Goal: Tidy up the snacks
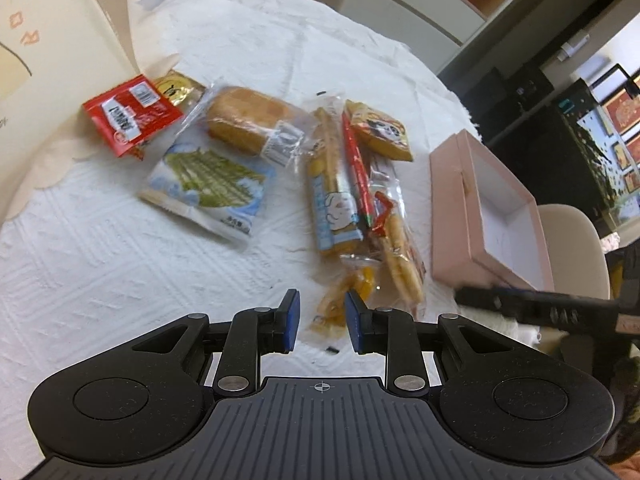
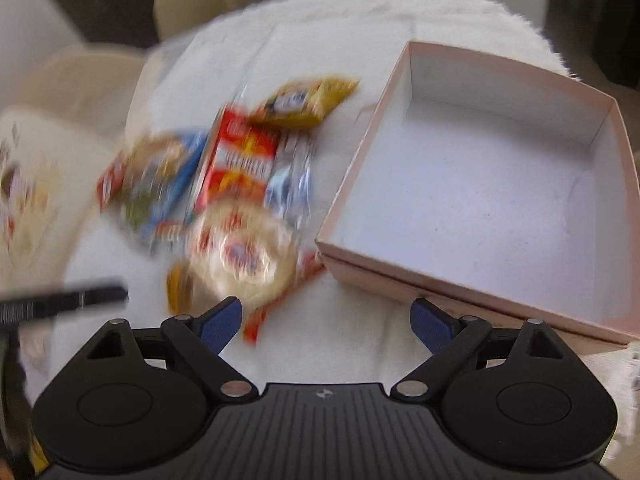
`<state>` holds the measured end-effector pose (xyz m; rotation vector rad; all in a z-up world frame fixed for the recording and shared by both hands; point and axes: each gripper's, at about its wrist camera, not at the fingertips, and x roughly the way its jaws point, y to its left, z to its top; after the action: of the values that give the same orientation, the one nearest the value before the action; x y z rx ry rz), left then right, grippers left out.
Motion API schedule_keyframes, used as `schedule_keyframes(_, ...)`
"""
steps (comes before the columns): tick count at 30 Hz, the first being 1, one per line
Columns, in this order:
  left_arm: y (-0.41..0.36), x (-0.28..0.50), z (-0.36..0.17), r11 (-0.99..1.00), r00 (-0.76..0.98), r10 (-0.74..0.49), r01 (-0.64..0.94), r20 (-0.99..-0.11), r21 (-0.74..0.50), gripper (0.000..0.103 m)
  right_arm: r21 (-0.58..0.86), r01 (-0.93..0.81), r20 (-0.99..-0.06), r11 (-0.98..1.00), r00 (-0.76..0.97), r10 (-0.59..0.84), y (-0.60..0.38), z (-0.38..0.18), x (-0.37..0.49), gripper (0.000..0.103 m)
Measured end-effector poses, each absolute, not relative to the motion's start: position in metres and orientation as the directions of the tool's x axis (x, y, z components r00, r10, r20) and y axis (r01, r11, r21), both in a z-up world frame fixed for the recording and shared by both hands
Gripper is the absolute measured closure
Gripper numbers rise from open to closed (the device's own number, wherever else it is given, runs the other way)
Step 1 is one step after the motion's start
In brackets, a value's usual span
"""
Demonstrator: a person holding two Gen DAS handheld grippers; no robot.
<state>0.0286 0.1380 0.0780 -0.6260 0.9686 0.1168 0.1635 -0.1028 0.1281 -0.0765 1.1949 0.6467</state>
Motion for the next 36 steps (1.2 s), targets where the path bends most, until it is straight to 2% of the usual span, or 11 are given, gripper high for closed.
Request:
schedule_keyframes(6, 0.141, 0.02, 0.079, 0.826, 0.554, -0.129, -0.399, -0.822, -0.398, 0.074, 0.301, -0.598, -0.842, 0.743, 0.2, 0.502, -0.044, 0.11, 0.165, 0.011)
schedule_keyframes(10, 0.145, 0.009, 0.081, 0.834, 0.556, -0.114, -0.397, -0.824, -0.383, 0.075, 0.246, -0.622, -0.86, 0.743, 0.214, 0.464, -0.013, 0.093, 0.163, 0.012)
schedule_keyframes(11, 0.144, 0.009, 0.082, 0.843, 0.561, -0.117, -0.38, -0.82, -0.38, 0.075, 0.246, -0.639, -0.865, 0.728, 0.194, 0.463, -0.012, 0.095, 0.158, 0.023)
schedule_keyframes(12, 0.142, 0.009, 0.083, 0.852, 0.565, -0.123, -0.361, -0.816, -0.379, 0.074, 0.238, -0.656, -0.87, 0.716, 0.183, 0.457, -0.013, 0.098, 0.152, 0.043)
schedule_keyframes(17, 0.116, 0.031, 0.074, 0.907, 0.552, -0.208, -0.199, -0.807, -0.37, 0.074, 0.153, -0.683, -0.907, 0.715, 0.191, 0.376, -0.049, 0.108, 0.119, 0.059)
schedule_keyframes(20, 0.089, 0.047, 0.065, 0.95, 0.518, -0.201, -0.102, -0.831, -0.294, 0.074, 0.141, -0.631, -0.917, 0.763, 0.206, 0.34, -0.081, 0.106, 0.111, 0.058)
schedule_keyframes(24, 0.063, 0.066, 0.049, 0.993, 0.472, -0.102, -0.011, -0.876, -0.121, 0.071, 0.035, -0.575, -0.914, 0.817, 0.311, 0.259, -0.109, 0.106, 0.092, 0.029)
schedule_keyframes(26, 0.059, 0.073, 0.043, 0.997, 0.459, -0.07, 0.01, -0.886, -0.074, 0.066, 0.006, -0.561, -0.91, 0.828, 0.341, 0.238, -0.12, 0.104, 0.083, 0.028)
schedule_keyframes(30, 0.058, 0.079, 0.04, 0.996, 0.456, -0.09, 0.033, -0.885, -0.084, 0.072, 0.0, -0.528, -0.897, 0.849, 0.375, 0.233, -0.128, 0.103, 0.069, 0.029)
schedule_keyframes(32, 0.069, 0.069, 0.042, 0.989, 0.447, -0.135, 0.013, -0.884, -0.145, 0.075, 0.008, -0.533, -0.872, 0.846, 0.409, 0.267, -0.128, 0.113, 0.066, 0.027)
schedule_keyframes(36, 0.105, 0.037, 0.051, 0.961, 0.464, -0.169, -0.117, -0.87, -0.249, 0.076, 0.012, -0.515, -0.804, 0.857, 0.504, 0.315, -0.123, 0.129, 0.075, 0.016)
